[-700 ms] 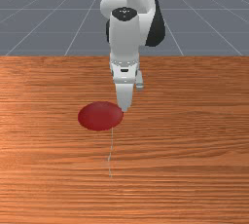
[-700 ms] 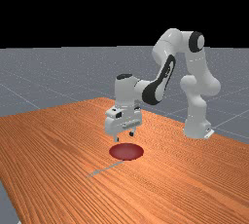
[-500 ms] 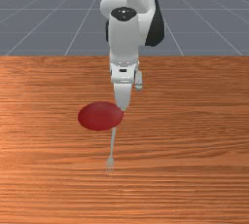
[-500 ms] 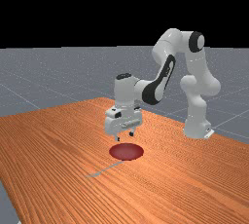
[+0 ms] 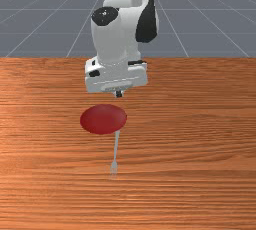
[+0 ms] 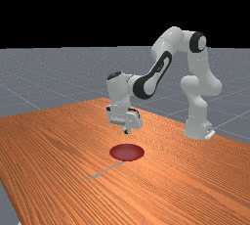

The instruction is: Put the fork on the plate

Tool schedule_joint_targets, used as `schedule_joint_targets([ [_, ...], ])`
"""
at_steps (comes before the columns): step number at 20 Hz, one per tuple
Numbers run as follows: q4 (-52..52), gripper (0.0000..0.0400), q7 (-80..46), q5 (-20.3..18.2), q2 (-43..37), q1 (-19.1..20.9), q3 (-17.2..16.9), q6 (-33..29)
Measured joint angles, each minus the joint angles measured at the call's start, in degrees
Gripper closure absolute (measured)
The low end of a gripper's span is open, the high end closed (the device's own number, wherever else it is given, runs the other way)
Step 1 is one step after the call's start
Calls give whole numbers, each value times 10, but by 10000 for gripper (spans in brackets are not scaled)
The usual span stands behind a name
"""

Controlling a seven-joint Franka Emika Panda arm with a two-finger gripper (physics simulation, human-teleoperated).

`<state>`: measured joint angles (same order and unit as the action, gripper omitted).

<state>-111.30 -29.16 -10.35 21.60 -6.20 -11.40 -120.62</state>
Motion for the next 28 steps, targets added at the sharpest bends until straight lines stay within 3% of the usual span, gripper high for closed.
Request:
schedule_joint_targets([
  [8, 100, 400, -45, -29, 85, 5, 5, 6],
  [18, 422, 400, -99, -47, 387, 28, 18, -3],
  [19, 444, 279, -105, -48, 401, 29, 18, -5],
  [20, 467, 187, -112, -48, 412, 29, 17, -3],
  [21, 483, 133, -116, -48, 422, 30, 16, -1],
  [24, 504, 61, -126, -49, 434, 31, 14, -2],
  [28, 507, 34, -134, -50, 434, 31, 12, 0],
])
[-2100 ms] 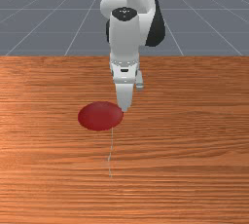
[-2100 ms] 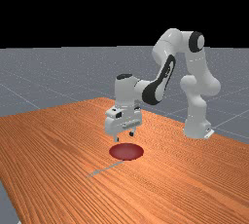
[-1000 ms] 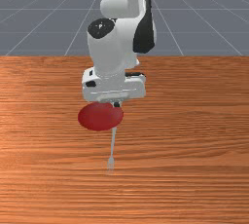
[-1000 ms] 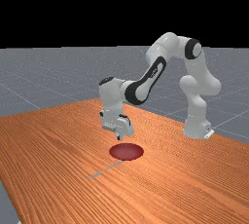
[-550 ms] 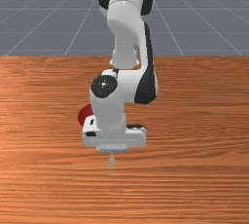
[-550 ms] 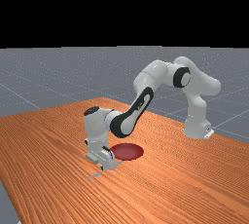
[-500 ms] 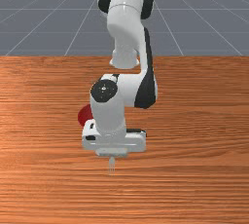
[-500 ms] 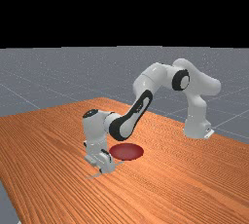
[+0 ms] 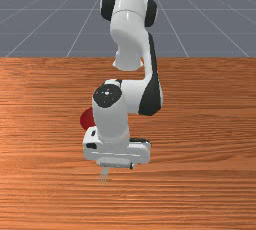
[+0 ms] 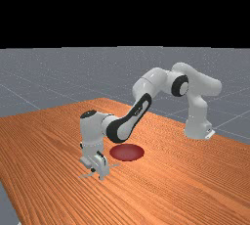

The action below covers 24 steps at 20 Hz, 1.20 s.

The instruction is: Put the fork on the plate

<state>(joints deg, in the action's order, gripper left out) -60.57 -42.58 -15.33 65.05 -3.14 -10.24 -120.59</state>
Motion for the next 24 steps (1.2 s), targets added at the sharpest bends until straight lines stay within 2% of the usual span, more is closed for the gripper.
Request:
schedule_joint_targets([
  [3, -17, 9, -3, -1, -23, 1, -1, 24],
  [8, -24, 1, -1, 0, -75, 4, -5, 55],
  [15, 15, 0, -3, 0, 12, 19, -4, 43],
  [18, 21, 37, -10, 4, 18, 19, -8, 44],
  [22, 20, 142, -12, 3, 18, 22, -12, 41],
  [24, 15, 286, -20, 2, 16, 18, -12, 42],
])
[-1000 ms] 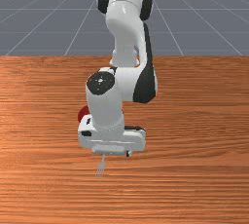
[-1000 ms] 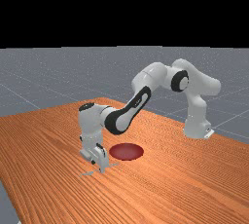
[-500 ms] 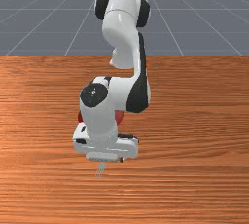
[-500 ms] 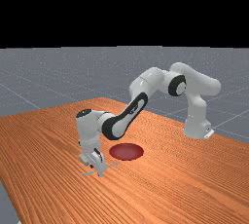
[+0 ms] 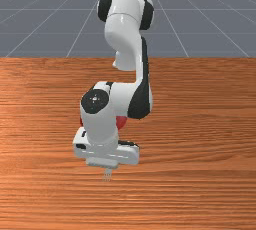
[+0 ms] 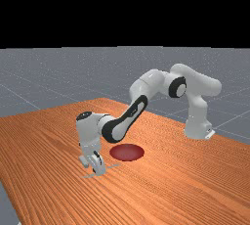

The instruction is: Put the fork on the plate

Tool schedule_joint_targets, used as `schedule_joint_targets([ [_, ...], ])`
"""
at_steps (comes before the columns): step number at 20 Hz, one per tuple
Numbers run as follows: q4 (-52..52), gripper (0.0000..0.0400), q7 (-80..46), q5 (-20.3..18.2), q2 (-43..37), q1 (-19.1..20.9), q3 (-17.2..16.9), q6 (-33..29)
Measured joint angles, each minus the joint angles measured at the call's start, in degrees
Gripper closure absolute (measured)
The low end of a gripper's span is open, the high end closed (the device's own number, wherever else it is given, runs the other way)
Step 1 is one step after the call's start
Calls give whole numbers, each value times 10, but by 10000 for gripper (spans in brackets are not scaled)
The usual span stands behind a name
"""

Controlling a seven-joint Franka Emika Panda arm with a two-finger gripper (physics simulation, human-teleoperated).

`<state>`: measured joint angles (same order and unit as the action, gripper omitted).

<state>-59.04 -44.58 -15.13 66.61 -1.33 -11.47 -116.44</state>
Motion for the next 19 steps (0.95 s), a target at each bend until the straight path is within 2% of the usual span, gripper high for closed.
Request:
schedule_joint_targets([
  [1, -3, 298, -2, 0, -4, -3, 0, 2],
  [7, -19, 298, -8, -2, -37, -10, 1, 10],
  [9, -35, 298, -6, -3, -70, -10, -1, 21],
  [13, -185, 298, 0, 2, -187, -25, -14, 11],
  [14, -235, 298, 1, 4, -211, -30, -19, -10],
  [17, -447, 299, 20, 4, -302, -47, -32, -132],
  [19, -552, 299, 38, 8, -344, -50, -38, -179],
])
